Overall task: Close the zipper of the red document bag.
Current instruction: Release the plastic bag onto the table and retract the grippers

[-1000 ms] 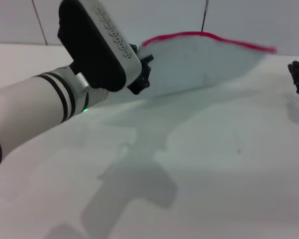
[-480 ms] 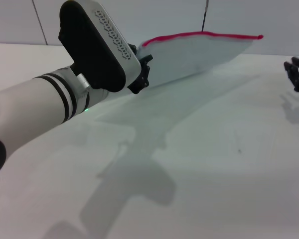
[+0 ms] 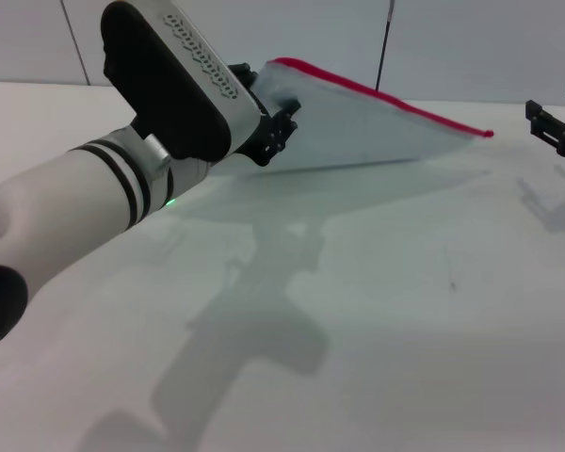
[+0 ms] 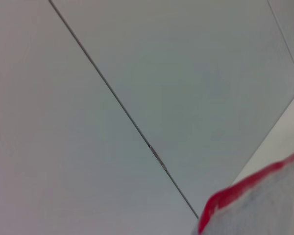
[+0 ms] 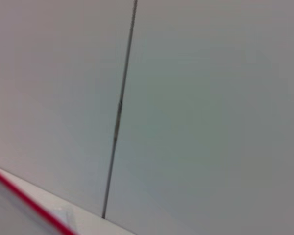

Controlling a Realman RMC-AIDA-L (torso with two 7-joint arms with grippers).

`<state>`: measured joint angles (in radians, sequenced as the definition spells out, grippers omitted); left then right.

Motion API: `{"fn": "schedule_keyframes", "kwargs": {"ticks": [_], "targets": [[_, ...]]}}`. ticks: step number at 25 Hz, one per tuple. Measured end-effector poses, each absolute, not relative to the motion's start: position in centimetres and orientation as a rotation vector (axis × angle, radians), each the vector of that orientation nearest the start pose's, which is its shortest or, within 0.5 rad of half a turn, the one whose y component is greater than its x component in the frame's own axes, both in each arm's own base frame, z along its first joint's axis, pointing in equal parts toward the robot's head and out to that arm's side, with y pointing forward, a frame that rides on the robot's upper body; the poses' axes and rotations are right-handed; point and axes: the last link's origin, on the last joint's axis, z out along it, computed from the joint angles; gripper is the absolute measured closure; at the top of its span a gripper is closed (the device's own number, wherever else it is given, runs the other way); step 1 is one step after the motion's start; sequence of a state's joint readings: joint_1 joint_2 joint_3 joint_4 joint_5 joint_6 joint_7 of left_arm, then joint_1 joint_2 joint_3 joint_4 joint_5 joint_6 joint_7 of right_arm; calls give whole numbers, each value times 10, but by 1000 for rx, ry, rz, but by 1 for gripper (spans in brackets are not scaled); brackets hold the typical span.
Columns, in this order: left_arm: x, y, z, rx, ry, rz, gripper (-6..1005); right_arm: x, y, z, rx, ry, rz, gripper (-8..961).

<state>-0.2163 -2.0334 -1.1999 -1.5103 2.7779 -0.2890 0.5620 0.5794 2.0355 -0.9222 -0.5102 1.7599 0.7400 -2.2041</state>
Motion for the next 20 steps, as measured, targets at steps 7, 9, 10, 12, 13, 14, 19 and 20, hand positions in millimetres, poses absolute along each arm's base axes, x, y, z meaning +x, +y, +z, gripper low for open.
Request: {"fn": "schedule_keyframes", "kwargs": {"ticks": [7, 9, 10, 12, 13, 14, 19, 20], "targets": [[-146, 359, -27, -2144, -72, -161, 620, 295, 423, 31, -2031, 484, 423, 276], [-146, 359, -27, -2145, -71, -160, 559, 295, 423, 31, -2031, 483, 423, 279], [-146, 359, -27, -2145, -71, -159, 559, 295, 423, 31, -2031, 483, 424, 281], [-146, 360, -27, -2145, -72, -159, 559, 295, 423, 31, -2030, 484, 426, 282], [-146, 360, -27, -2145, -73, -160, 559, 294, 423, 31, -2030, 483, 426, 283], [-146, 360, -27, -2145, -72, -161, 558, 294, 423, 31, -2030, 483, 427, 283], [-145, 360, -27, -2140, -68, -168, 558, 293, 424, 31, -2031, 481, 429, 285], [-146, 360, -27, -2140, -69, -168, 558, 293, 424, 31, -2031, 480, 429, 285]]}}
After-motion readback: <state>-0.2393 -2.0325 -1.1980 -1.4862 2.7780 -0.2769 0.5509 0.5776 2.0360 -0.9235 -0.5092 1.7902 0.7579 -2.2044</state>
